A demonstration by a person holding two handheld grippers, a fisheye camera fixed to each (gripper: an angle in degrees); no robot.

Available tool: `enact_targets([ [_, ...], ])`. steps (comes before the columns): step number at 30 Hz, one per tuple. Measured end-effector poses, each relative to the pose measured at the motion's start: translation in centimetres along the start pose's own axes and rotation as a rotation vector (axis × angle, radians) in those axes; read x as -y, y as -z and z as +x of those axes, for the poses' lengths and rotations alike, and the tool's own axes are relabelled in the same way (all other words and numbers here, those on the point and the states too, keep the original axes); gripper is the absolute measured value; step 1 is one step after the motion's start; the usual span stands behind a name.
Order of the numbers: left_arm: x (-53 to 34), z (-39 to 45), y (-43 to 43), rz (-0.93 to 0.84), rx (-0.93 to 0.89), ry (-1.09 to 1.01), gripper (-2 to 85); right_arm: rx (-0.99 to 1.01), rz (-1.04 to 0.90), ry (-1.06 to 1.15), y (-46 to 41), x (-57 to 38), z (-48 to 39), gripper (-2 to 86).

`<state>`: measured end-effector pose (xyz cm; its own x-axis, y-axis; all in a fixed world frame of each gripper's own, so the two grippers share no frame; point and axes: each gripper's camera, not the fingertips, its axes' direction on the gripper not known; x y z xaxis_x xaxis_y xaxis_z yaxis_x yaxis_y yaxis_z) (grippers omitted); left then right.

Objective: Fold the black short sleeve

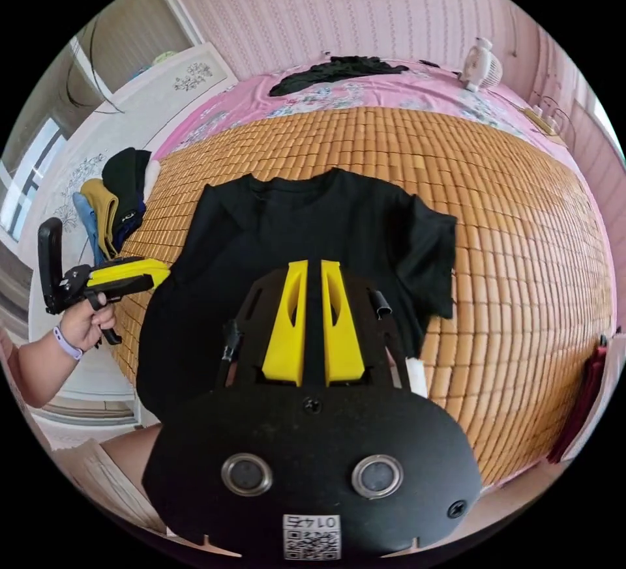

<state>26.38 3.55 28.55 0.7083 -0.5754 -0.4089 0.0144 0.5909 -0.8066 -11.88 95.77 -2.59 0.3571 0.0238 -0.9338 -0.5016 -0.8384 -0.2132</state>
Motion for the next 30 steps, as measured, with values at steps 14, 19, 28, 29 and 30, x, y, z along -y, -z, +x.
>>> enact_targets([
  [14, 21.3, 14.3, -14.5, -0.070, -0.168, -0.410, 5.2, 0.068, -0.002, -0.377, 2.8, -4.9, 14.8, 7.7],
  [19, 24.8, 17.6, -20.3, -0.208, -0.088, -0.432, 8.3, 0.150, 0.025, -0.417, 2.9, -5.2, 16.9, 4.3],
  [28, 23.1, 16.7, -18.4, -0.105, 0.047, -0.563, 1.6, 0.281, 0.067, -0.255, 5.7, -6.4, 18.8, 0.6],
  [29, 22.5, 15.2, -16.0, -0.033, -0.001, -0.519, 1.6, 0.297, 0.075, -0.229, 6.1, -6.5, 18.6, 0.6],
  [30, 22.0, 14.3, -14.7, -0.004, -0.021, -0.495, 1.7, 0.333, 0.080, -0.165, 6.8, -6.7, 18.1, 0.6],
])
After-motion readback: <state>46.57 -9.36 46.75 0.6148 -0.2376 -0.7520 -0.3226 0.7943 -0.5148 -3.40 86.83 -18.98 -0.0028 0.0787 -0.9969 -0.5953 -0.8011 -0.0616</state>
